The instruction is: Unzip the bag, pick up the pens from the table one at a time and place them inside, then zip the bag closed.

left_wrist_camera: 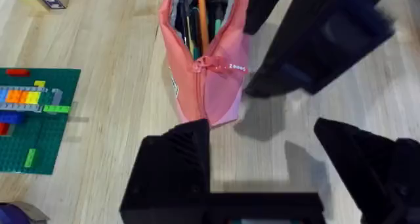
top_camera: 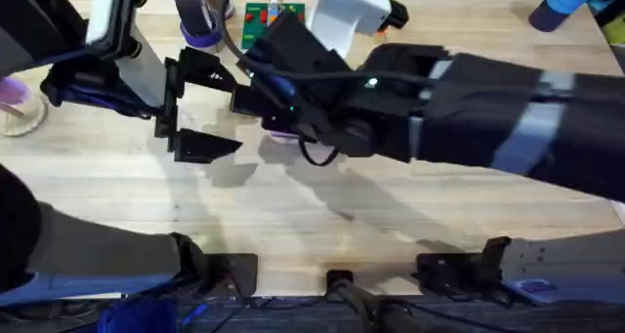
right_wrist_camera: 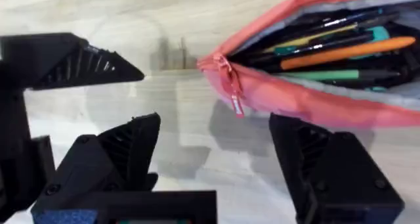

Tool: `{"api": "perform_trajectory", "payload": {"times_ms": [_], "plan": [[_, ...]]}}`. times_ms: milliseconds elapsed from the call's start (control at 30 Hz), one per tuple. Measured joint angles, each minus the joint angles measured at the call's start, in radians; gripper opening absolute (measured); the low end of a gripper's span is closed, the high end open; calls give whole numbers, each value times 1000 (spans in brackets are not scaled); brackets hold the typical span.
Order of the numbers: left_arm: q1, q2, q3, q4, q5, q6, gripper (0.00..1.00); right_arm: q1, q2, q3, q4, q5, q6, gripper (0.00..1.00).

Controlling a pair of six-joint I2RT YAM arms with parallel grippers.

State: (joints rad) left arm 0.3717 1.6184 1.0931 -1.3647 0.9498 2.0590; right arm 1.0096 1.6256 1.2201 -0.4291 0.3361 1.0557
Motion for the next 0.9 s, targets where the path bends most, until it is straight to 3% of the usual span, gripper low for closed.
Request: {"api": "perform_trajectory", "payload": {"times_ms": [367, 500, 600, 900], "plan": [[0, 0, 0, 0, 0, 0, 993, 0, 89, 0, 77, 54, 7, 970], [0, 0, 0, 0, 0, 0, 993, -9, 100, 0, 95, 70, 8, 851], [0, 0, 0, 0, 0, 0, 993, -20, 107, 0, 109, 72, 12, 680], [0, 0, 0, 0, 0, 0, 993, -40, 143, 0, 128, 82, 14, 510]]}}
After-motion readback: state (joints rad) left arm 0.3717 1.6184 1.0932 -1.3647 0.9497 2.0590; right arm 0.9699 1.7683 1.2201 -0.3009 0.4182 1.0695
